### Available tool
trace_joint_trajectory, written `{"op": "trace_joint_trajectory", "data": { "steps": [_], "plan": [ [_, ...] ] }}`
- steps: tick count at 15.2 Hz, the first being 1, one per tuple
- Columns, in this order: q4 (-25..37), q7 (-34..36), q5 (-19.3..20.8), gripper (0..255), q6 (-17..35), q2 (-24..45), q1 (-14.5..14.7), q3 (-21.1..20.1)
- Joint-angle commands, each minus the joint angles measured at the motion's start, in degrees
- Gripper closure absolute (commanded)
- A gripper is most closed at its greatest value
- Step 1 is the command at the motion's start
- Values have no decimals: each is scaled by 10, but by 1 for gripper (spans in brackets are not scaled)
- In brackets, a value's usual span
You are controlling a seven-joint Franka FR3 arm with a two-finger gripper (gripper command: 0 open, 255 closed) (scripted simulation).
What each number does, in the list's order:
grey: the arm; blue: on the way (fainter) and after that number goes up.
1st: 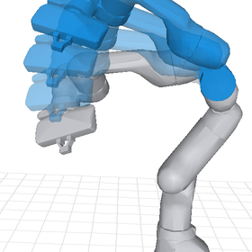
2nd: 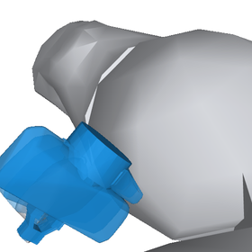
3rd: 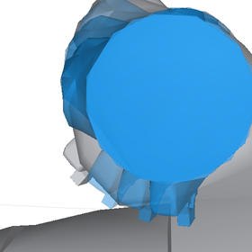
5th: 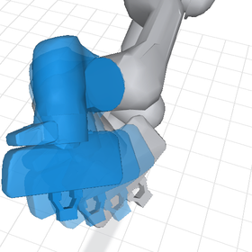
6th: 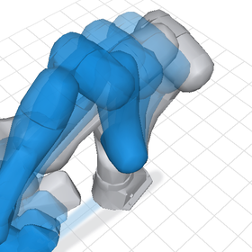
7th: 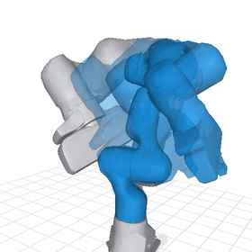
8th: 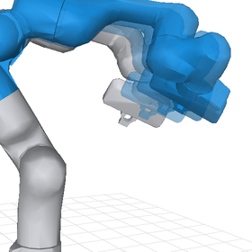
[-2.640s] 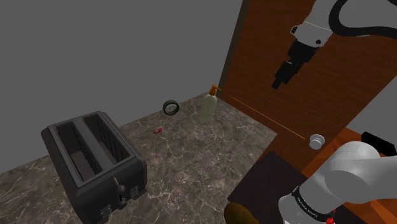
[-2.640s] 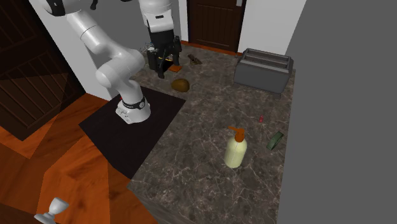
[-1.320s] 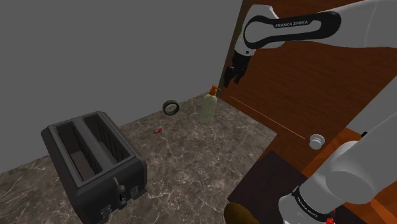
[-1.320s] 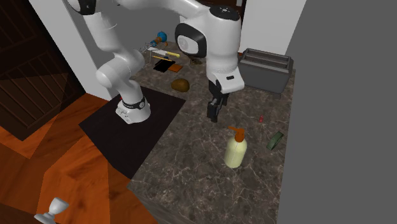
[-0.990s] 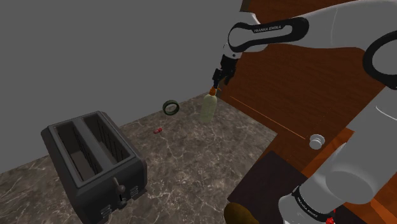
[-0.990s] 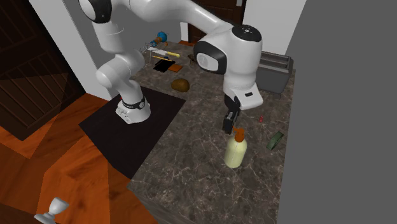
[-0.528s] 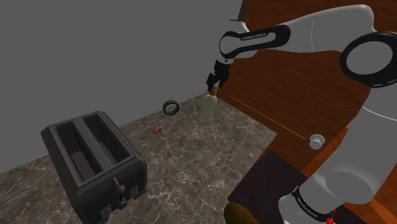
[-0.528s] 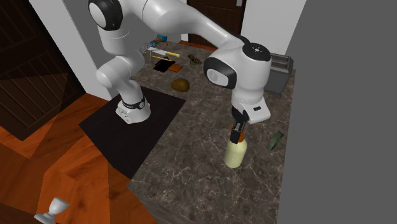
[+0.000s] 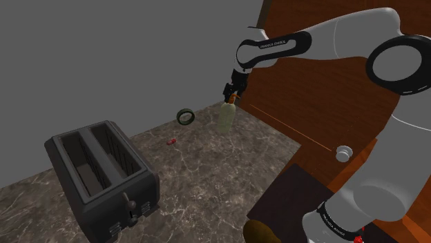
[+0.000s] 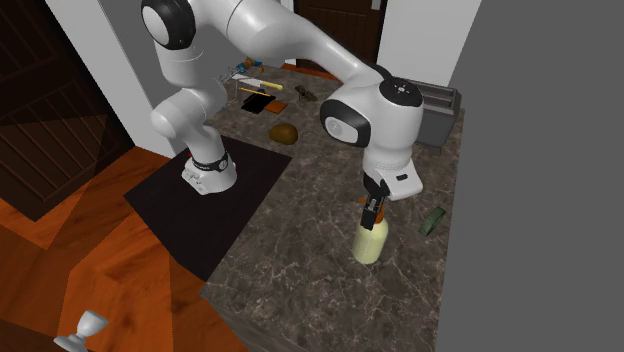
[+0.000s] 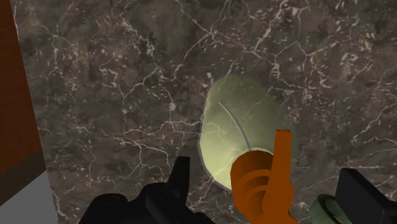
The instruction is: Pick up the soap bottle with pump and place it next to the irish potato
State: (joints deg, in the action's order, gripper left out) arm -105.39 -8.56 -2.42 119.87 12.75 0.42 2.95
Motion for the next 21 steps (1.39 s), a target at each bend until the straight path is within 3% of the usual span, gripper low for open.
{"op": "trace_joint_trajectory", "data": {
  "steps": [1,2,3,12,21],
  "plan": [
    [0,0,0,0,0,0,0,0],
    [0,0,0,0,0,0,0,0],
    [0,0,0,255,0,0,0,0],
    [0,0,0,255,0,0,0,0],
    [45,3,2,255,-64,-19,0,1]
  ]
}}
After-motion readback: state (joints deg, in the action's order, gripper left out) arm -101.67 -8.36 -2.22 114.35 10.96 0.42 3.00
